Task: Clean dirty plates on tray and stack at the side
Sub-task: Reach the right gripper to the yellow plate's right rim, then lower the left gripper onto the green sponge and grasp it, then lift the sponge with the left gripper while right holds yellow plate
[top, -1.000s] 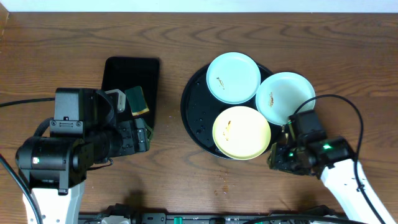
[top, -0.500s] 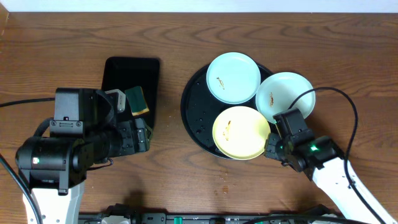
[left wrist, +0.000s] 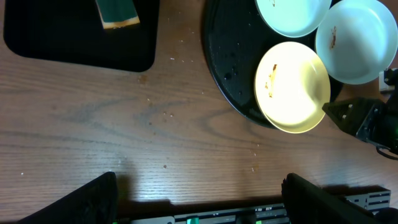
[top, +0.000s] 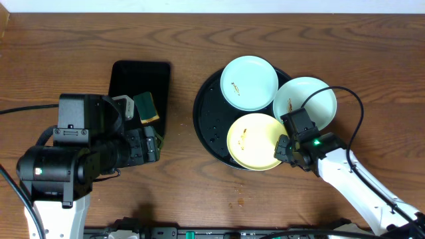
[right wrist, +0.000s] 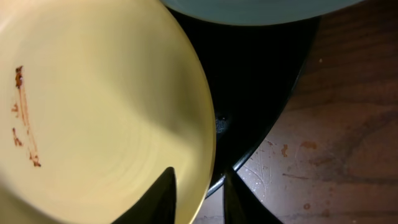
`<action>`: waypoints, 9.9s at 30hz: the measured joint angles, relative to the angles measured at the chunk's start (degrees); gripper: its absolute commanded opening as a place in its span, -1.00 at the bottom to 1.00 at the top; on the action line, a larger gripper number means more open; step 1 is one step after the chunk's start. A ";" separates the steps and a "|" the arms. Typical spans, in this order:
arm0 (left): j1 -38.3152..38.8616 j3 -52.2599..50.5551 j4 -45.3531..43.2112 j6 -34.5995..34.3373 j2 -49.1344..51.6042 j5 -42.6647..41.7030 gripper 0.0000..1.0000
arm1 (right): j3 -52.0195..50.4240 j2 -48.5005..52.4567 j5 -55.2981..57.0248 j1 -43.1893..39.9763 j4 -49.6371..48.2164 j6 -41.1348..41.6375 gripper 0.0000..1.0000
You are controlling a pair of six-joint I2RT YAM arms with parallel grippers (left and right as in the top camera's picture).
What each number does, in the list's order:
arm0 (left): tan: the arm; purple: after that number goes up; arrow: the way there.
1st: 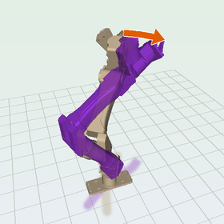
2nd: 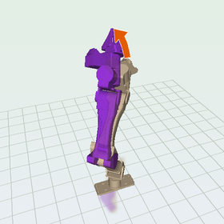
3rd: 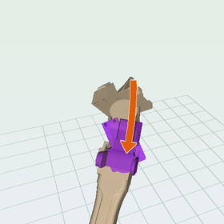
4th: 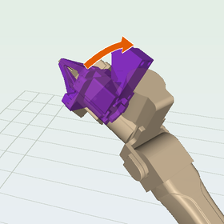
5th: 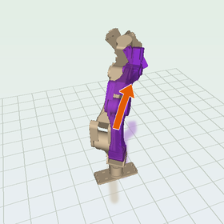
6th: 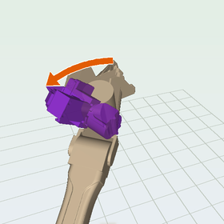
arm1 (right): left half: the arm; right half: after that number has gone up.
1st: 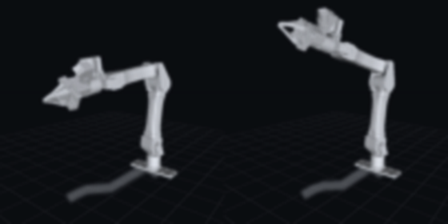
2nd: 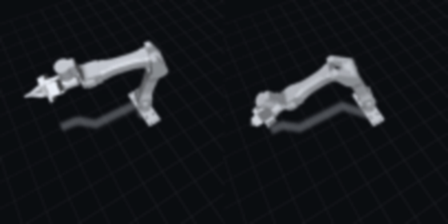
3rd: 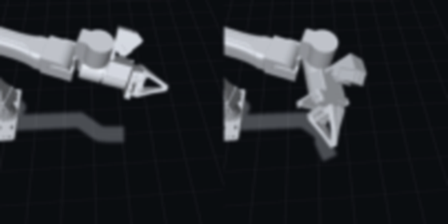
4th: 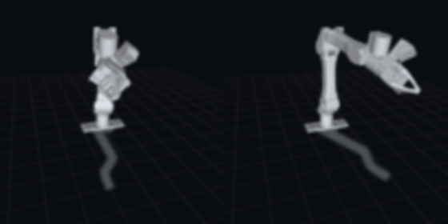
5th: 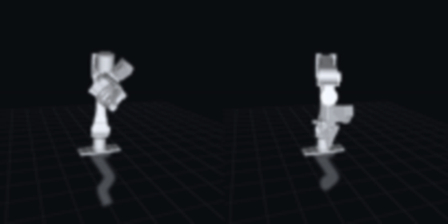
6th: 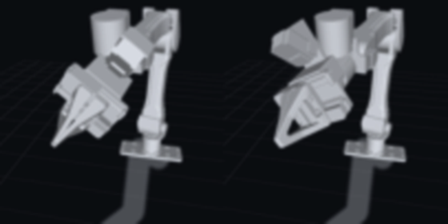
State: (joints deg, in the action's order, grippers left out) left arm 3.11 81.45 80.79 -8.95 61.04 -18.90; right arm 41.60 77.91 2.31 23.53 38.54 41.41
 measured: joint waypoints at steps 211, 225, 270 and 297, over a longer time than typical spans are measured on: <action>-3.10 -3.34 -48.26 0.02 55.63 21.88 0.43 | -7.37 5.70 10.10 5.22 -22.32 -8.92 -0.80; -3.13 -3.39 -47.56 0.02 55.63 21.88 0.43 | -7.48 6.99 9.73 5.20 -24.92 -10.16 -0.98; -7.82 -3.82 -47.56 1.62 30.73 21.88 -0.85 | -7.48 6.45 8.20 5.20 -24.50 -15.15 -0.98; -7.82 -3.89 -50.18 3.48 24.46 20.92 -0.85 | -7.72 7.58 7.13 5.20 -27.19 -16.92 -0.44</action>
State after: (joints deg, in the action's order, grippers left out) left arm -4.71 77.56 30.61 -5.48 85.49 2.02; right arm 33.89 85.49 9.43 28.73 11.35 24.49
